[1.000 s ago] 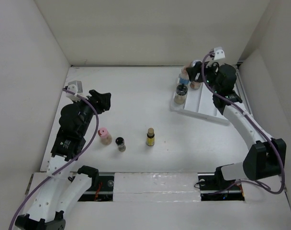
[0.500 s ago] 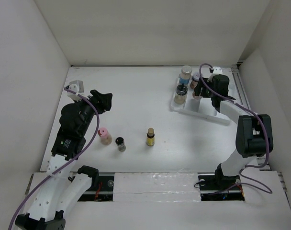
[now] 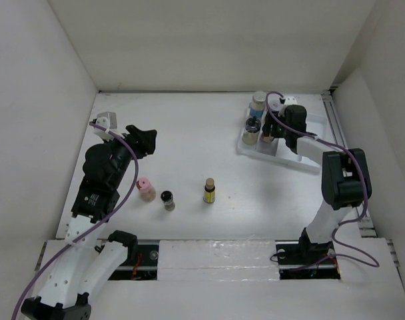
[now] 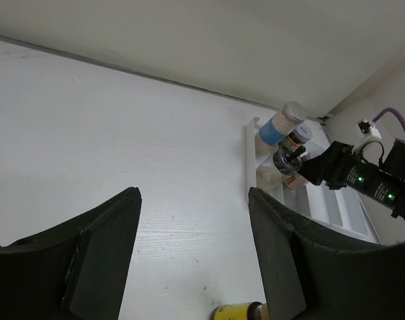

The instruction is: Organize the condiment bottles

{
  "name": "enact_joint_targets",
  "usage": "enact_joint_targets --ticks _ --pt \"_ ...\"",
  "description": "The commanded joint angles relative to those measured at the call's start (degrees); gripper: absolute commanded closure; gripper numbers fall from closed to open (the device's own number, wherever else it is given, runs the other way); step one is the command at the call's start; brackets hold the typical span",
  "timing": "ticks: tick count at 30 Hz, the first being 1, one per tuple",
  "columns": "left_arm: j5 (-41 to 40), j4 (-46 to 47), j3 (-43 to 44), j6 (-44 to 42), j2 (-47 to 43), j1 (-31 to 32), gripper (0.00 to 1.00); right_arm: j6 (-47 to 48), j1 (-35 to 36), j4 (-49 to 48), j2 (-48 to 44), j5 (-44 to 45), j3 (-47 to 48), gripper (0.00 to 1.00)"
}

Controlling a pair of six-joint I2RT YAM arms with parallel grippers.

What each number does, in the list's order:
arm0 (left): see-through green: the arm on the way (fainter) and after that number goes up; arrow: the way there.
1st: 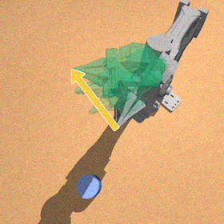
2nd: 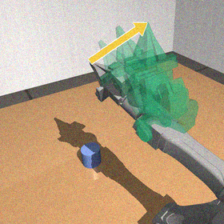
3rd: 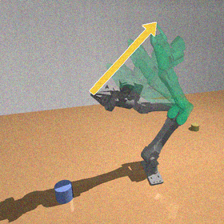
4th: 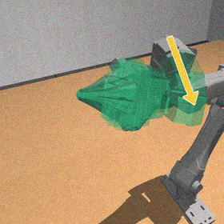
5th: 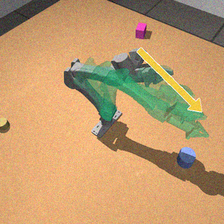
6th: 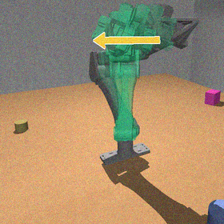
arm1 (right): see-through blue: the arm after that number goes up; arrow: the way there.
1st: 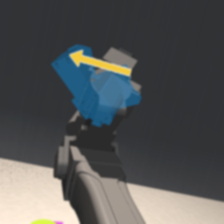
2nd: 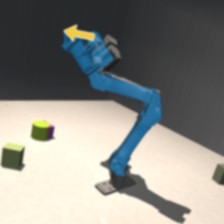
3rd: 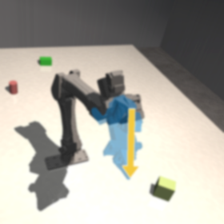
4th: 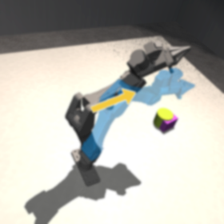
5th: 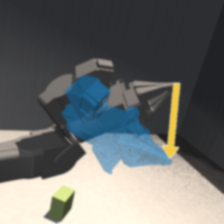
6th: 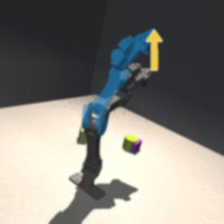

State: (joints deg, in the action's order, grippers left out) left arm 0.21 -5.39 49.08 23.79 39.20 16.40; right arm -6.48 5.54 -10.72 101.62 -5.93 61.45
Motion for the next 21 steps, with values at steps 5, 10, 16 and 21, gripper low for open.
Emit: enact_joint_targets --ticks 5,10,16,21 --pt "0.23 2.58 -0.30 -0.50 -0.26 0.12 0.39 1.47 1.05 -5.02 -1.25 3.12 4.37 0.28" --pt "0.23 2.58 -0.30 -0.50 -0.26 0.12 0.37 1.47 1.05 -3.78 -2.48 4.35 4.38 0.13" --pt "-0.30 2.58 0.23 -0.50 -0.26 0.12 0.35 1.47 1.75 -2.46 -10.71 6.02 2.10 0.14" --pt "-3.45 1.26 0.84 1.16 0.26 0.12 0.35 2.00 10.15 -2.46 -19.17 3.67 -0.19 0.47"
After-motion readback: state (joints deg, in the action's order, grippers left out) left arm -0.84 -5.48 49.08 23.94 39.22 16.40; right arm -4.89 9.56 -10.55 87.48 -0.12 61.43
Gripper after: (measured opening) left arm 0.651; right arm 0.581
